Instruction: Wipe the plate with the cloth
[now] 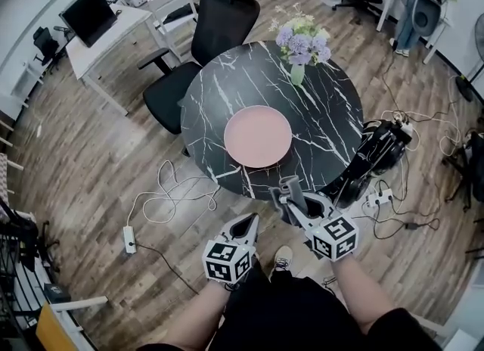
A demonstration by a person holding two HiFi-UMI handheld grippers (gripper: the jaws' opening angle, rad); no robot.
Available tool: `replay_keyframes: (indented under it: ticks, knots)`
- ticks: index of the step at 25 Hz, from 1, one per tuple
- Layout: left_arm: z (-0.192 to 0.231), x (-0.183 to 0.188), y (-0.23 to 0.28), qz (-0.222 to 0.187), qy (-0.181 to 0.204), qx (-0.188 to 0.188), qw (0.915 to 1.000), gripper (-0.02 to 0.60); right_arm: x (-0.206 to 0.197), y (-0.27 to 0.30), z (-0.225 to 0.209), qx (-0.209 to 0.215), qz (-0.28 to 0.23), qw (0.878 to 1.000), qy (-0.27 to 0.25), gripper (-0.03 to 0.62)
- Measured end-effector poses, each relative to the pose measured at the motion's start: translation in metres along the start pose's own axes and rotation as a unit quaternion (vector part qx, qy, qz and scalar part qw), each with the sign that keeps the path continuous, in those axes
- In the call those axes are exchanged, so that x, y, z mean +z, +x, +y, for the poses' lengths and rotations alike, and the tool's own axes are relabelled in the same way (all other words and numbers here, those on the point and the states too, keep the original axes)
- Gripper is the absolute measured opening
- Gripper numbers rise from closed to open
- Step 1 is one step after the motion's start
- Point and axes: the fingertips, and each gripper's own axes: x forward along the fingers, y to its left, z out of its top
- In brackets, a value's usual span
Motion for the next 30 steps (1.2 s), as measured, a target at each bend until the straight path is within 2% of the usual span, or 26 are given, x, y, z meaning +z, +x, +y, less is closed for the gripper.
replay_keyframes:
  ticks: [8, 15, 30]
  knots:
    - [0.01, 0.015, -0.002, -0.024, -0.002, 0.008, 0.9997, 0.018, 0.004, 0.0, 0.004, -0.001, 0.001, 1.0, -0.008, 0.107]
    - [0.01, 0.019, -0.003, -0.028, -0.011, 0.008, 0.9995, 0.018, 0.006, -0.001, 0.006, -0.001, -0.001, 1.0, -0.007, 0.106]
    - [0.001, 0.018, -0.015, -0.048, -0.033, 0.012, 0.9982, 0.018, 0.006, -0.008, 0.018, 0.011, -0.005, 1.0, -0.015, 0.106]
